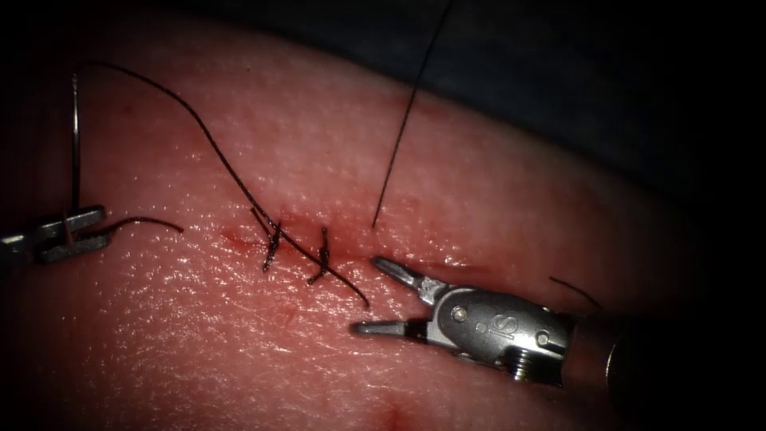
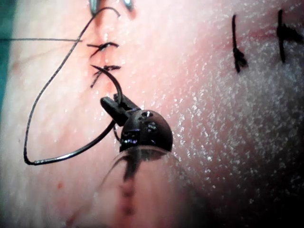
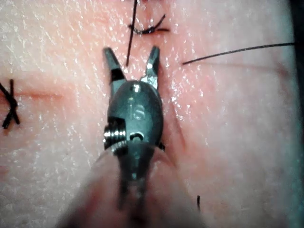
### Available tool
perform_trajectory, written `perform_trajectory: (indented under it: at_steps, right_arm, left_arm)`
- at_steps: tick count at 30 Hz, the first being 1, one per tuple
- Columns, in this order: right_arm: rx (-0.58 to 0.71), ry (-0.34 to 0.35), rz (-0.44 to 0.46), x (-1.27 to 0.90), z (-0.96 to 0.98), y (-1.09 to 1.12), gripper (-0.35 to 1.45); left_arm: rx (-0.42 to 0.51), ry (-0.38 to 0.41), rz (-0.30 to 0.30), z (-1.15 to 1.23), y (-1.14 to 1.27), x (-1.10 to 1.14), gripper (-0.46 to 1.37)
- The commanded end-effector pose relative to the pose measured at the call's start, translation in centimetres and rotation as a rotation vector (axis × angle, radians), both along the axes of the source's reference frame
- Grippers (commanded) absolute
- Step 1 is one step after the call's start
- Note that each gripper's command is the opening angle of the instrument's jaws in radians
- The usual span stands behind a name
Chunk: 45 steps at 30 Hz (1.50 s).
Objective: Wound Closure
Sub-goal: Repeatably pull the suture through the incision with the right tool
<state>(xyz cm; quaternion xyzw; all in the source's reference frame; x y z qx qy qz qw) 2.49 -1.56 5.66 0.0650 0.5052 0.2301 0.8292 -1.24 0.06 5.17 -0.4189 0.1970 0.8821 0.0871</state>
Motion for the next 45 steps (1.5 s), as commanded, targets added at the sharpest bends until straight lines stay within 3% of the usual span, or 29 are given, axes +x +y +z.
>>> perform_trajectory:
  at_steps: [1, 8, 9, 11, 12, 18, 29, 39, 45]
  right_arm:
    - [0.001, 0.005, -0.004, 0.01, 0.0, -0.01, 0.92]
    - [0.004, 0.004, -0.007, 0.07, 0.04, -0.03, 0.74]
    - [0.004, 0.006, -0.009, 0.07, 0.04, -0.04, 0.65]
    - [0.029, 0.009, -0.033, 0.07, 0.06, -0.05, -0.29]
    - [0.045, 0.007, -0.046, 0.07, 0.06, -0.06, -0.35]
    - [0.062, 0.002, -0.045, 0.07, 0.06, -0.04, -0.35]
    - [0.075, 0.005, -0.037, 0.07, -0.19, -0.05, -0.35]
    - [0.092, -0.011, -0.108, 0.09, -0.45, -0.51, -0.35]
    - [0.097, 0.008, -0.143, 0.22, -0.76, -0.9, -0.35]
  left_arm:
    - [0.003, -0.002, 0.004, -0.01, 0.0, -0.01, -0.35]
    - [-0.002, -0.006, 0.005, -0.07, -0.01, -0.02, -0.35]
    - [-0.002, -0.006, 0.005, -0.08, -0.01, -0.03, -0.35]
    - [-0.005, -0.004, 0.009, -0.1, -0.01, -0.03, -0.35]
    - [-0.007, -0.006, 0.007, -0.1, -0.01, -0.03, -0.35]
    - [-0.006, -0.008, 0.009, -0.13, -0.03, -0.04, -0.35]
    - [-0.009, -0.016, 0.013, -0.11, -0.03, -0.05, -0.35]
    - [-0.003, -0.05, 0.029, -0.03, -0.06, -0.06, -0.35]
    - [0.034, -0.109, 0.031, -0.02, -0.11, -0.09, -0.35]
